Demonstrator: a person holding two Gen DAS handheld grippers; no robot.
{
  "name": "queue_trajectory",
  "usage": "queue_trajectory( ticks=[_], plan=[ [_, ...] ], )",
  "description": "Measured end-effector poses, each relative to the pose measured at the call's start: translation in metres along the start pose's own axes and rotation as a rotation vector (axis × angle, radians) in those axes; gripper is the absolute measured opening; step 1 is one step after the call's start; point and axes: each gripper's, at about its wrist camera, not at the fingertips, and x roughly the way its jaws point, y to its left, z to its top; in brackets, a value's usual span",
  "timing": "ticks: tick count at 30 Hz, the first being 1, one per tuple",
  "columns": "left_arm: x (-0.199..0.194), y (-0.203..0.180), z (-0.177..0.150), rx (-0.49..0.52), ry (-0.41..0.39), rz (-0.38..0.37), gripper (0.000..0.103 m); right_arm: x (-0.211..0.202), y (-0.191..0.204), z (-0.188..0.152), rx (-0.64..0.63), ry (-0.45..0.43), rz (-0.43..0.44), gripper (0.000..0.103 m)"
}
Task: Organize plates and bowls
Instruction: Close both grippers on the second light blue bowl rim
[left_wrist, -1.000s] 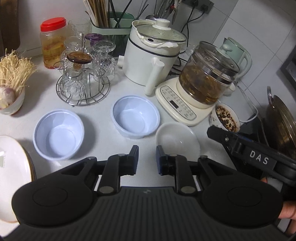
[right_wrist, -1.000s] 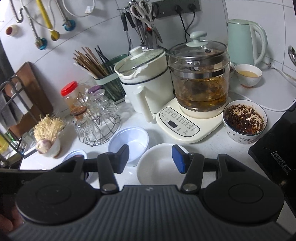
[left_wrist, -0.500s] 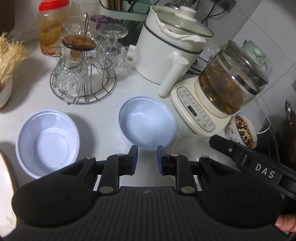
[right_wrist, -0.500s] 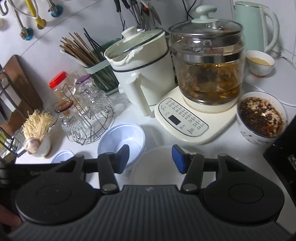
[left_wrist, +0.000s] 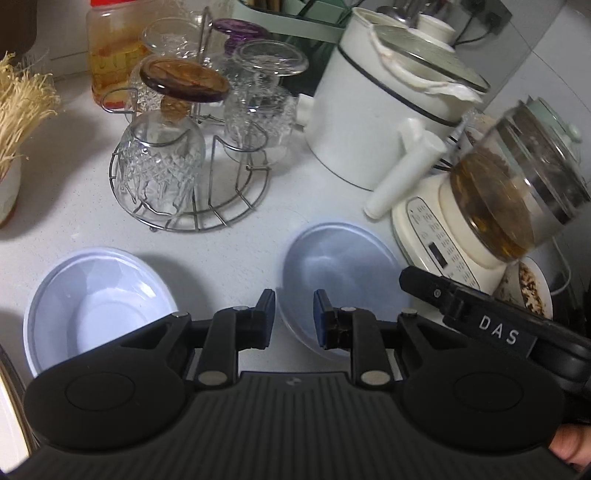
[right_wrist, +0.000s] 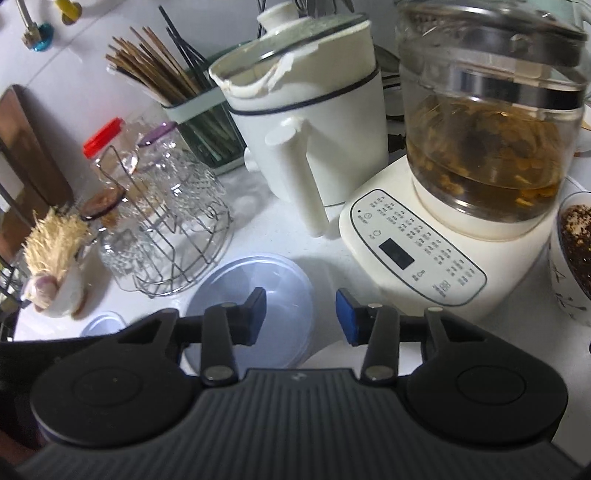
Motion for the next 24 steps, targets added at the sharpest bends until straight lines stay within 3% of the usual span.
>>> queue_trajectory(
  ticks=[8,11,24],
  plan=[
    [0.019,0.007,0.007,-0.007,0.017,-0.005,0.024,0.026,0.002,-0.001,-0.02,0.052,-0.016,0.031],
    [0.023,0.011,0.006,-0.016,0.022,-0.014,0.013,0.032,0.004,-0.003,-0.018,0.068,-0.023,0.022],
    [0.014,0.017,0.006,-0.02,0.024,-0.027,0.011,0.029,0.004,-0.003,-0.023,0.044,-0.013,0.019]
  ],
)
